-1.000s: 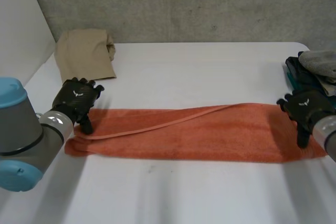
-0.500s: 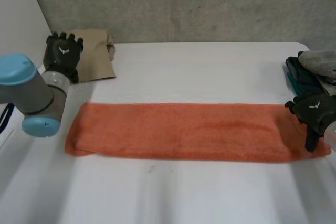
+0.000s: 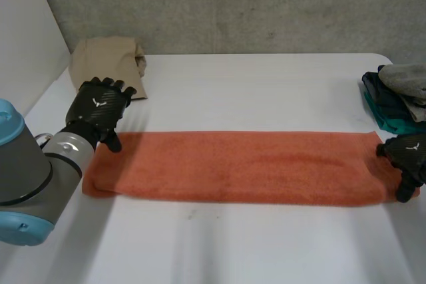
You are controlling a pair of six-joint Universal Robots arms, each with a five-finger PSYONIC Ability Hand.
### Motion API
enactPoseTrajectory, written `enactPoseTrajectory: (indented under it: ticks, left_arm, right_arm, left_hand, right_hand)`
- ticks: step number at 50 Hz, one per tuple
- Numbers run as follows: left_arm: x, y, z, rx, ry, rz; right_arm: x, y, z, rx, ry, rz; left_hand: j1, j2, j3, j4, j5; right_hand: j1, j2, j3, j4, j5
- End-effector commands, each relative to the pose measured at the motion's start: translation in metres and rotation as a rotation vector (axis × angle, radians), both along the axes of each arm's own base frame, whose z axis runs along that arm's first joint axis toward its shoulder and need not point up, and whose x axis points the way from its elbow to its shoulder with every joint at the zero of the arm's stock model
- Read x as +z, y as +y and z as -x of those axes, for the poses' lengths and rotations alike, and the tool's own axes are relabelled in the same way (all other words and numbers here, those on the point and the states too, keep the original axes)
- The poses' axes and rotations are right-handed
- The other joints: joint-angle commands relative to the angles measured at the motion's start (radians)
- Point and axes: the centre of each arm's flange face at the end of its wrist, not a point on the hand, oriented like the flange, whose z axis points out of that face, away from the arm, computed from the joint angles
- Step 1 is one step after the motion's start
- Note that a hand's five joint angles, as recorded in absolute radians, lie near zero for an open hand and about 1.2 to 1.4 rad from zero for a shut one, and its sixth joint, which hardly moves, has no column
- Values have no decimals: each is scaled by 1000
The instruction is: Fold the laundry.
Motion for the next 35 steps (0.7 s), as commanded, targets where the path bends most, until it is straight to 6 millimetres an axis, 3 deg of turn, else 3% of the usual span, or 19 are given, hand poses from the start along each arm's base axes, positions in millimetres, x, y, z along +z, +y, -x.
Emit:
enactPoseTrajectory:
  ticks: [1,3,7,10,13,17,18,21,22,24,27,28,31,32,35]
  left_arm:
    - [-2,-1,2,-1,10,-6]
    - [1,0,1,2,10,0]
    - [11,5,-1,8,18,23]
    - [17,10,-4,10,26,35]
    - [21,13,-7,17,42,35]
    - [22,18,-9,19,61,29]
    - [22,18,-9,19,65,27]
    - [23,20,-9,20,75,24]
    - [23,20,-9,20,78,23]
    - [24,21,-8,17,79,26]
    - [26,23,-6,8,84,30]
    - [26,24,-5,5,87,29]
    - [27,26,0,-13,99,31]
    - [27,26,1,-18,101,32]
    - [27,32,13,-54,118,27]
  right_arm:
    - [-20,-26,30,-101,72,69]
    - [-14,-35,53,-192,136,109]
    - [10,-47,79,-254,255,212]
    - [27,-55,85,-231,384,270]
    - [34,-57,77,-180,445,306]
    - [50,-49,-1,58,417,426]
    - [55,-37,-45,198,374,483]
    - [57,-12,-98,390,317,551]
    - [58,7,-130,519,278,598]
    - [59,43,-175,709,218,657]
    - [51,78,-209,869,163,678]
    - [39,96,-226,948,138,661]
    - [10,122,-250,1053,118,607]
    - [-10,140,-263,1116,113,561]
    - [-18,151,-271,1139,113,543]
  left_hand:
    - [-10,-12,-12,-10,-7]
    - [-10,-12,-12,-10,-7]
    - [-10,-12,-12,-10,-7]
    - [-10,-12,-12,-10,-7]
    - [-10,-12,-12,-10,-7]
    - [-10,-12,-12,-10,-7]
    - [-10,-12,-12,-10,-7]
    - [-13,-15,-15,-13,-10]
    - [-13,-15,-15,-13,-10]
    - [-10,-12,-12,-10,-7]
    - [-13,-15,-15,-13,-10]
    - [-13,-15,-15,-13,-10]
    - [-13,-15,-15,-13,-10]
    - [-13,-15,-15,-13,-10]
    - [-13,-15,-15,-13,-10]
  right_hand:
    - [912,929,930,930,925]
    - [912,929,930,930,925]
    - [912,929,930,930,925]
    - [912,929,930,930,925]
    - [912,929,930,930,925]
    - [912,929,930,930,925]
    - [912,929,930,930,925]
    - [912,929,930,930,925]
    - [912,929,930,930,925]
    - [912,929,930,930,925]
    - [912,929,930,930,925]
    - [912,929,930,930,925]
    - [912,929,930,930,925]
    - [912,929,930,930,925]
    - [912,929,930,930,925]
